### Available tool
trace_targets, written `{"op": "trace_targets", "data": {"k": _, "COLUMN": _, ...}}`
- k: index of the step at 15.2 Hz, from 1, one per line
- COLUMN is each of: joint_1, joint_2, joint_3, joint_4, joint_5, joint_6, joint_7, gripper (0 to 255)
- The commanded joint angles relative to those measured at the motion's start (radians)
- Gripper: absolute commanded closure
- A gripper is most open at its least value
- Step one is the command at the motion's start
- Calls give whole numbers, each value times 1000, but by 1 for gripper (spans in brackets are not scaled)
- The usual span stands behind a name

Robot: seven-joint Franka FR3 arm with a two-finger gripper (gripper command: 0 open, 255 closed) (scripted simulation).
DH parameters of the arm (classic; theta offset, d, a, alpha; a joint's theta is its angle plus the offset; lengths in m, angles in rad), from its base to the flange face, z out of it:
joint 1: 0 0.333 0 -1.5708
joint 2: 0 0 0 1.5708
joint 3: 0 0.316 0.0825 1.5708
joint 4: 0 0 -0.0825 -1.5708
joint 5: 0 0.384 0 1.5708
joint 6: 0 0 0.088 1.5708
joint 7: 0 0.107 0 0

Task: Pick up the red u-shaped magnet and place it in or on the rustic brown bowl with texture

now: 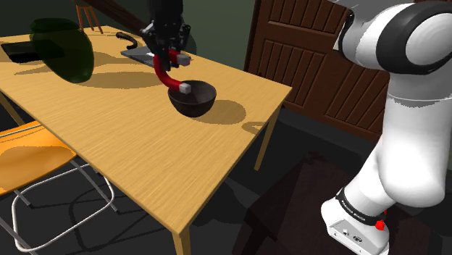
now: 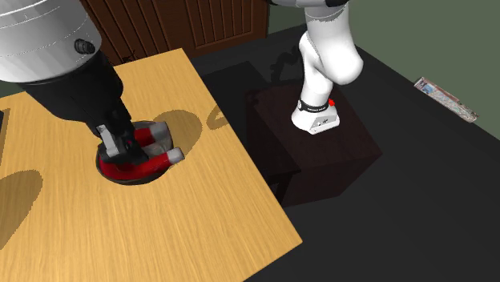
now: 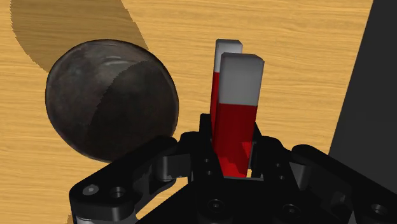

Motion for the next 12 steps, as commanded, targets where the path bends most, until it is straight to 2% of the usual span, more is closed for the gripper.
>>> {"op": "trace_targets", "data": {"k": 1, "joint_1": -28, "joint_2": 11, "joint_3": -12, "joint_4": 22, "joint_5": -1, "joint_6": -10, "joint_7": -44, "gripper": 255}}
{"op": "trace_targets", "data": {"k": 6, "joint_1": -86, "joint_2": 58, "joint_3": -40, "joint_4": 116, "joint_5": -11, "joint_6": -54, "joint_7": -148, "gripper": 255}}
{"op": "trace_targets", "data": {"k": 10, "joint_1": -107, "joint_2": 144, "joint_3": -66, "joint_4": 276, "joint_5": -36, "joint_6": -124, "joint_7": -232, "gripper": 255}}
{"op": "trace_targets", "data": {"k": 12, "joint_1": -135, "joint_2": 102, "joint_3": -61, "joint_4": 173, "joint_5": -20, "joint_6": -65, "joint_7": -229, "gripper": 255}}
